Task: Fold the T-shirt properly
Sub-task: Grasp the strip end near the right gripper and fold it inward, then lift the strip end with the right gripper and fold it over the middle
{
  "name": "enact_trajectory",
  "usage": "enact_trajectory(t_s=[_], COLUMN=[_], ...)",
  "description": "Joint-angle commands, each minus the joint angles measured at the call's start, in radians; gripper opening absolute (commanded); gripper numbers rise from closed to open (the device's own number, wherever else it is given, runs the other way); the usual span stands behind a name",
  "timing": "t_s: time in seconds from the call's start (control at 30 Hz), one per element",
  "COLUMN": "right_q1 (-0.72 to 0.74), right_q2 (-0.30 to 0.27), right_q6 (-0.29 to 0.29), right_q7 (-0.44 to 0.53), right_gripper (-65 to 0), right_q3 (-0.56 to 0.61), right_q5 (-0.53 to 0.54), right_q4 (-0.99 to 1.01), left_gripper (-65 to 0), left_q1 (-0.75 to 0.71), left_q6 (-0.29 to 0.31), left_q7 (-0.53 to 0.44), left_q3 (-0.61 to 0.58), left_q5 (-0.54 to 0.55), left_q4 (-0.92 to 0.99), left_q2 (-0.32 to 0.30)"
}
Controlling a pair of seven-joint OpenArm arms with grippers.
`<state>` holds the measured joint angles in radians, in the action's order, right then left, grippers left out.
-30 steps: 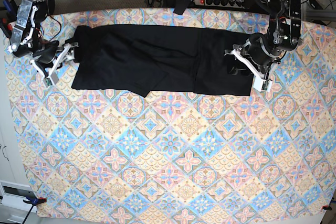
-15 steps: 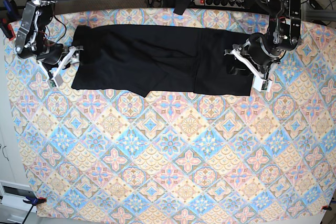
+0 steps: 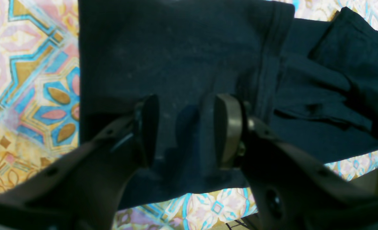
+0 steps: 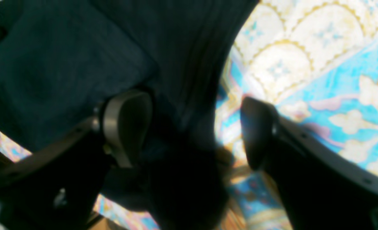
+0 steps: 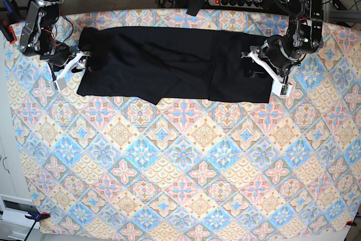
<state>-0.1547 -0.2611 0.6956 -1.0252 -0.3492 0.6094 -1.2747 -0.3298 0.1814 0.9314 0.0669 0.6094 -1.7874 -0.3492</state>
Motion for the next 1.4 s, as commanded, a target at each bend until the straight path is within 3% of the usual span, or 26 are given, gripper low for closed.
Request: enact_trajectory(t_s=[0.0, 0.2, 0.4, 0.5, 0.73, 1.03, 1.37], right_q1=[-0.003, -0.006, -0.027, -0.026, -0.018, 0.066, 0.229], right_q2=[0.004, 0.026, 0.046, 0.046, 0.046, 0.042, 0.042], right_q6=[0.003, 0.003, 0.003, 0.003, 0.003, 0.003, 0.003], right_q7=[-0.033, -0.033, -0.033, -0.033, -0.034, -0.034, -0.034], right_gripper=[-18.6, -18.7, -21.0, -30.9, -65.0, -64.8, -64.8], right_q3=[0.009, 0.114, 0.126, 0.126, 0.121, 0.058, -0.058], right_q5=[-0.006, -0.003, -0.003, -0.003, -0.003, -0.032, -0.349], right_q4=[-0.004, -0.009, -0.009, -0.009, 0.002, 0.003, 0.003], left_gripper=[-36.9, -36.9, -36.9, -36.9, -36.9, -36.9, -36.9], left_q1=[0.007, 0.01, 0.01, 0.011, 0.014, 0.03, 0.025], left_q6=[0.005, 0.005, 0.005, 0.005, 0.005, 0.005, 0.005], left_q7=[-0.018, -0.018, -0.018, -0.018, -0.018, -0.018, -0.018], left_q3=[0.004, 0.009, 0.012, 0.012, 0.012, 0.014, 0.037], left_q5=[0.011, 0.011, 0.011, 0.011, 0.011, 0.013, 0.013], left_q4=[-0.015, -0.016, -0.016, -0.016, -0.016, -0.018, -0.019], left_q2=[-0.011, -0.011, -0.011, -0.011, -0.011, -0.011, -0.011])
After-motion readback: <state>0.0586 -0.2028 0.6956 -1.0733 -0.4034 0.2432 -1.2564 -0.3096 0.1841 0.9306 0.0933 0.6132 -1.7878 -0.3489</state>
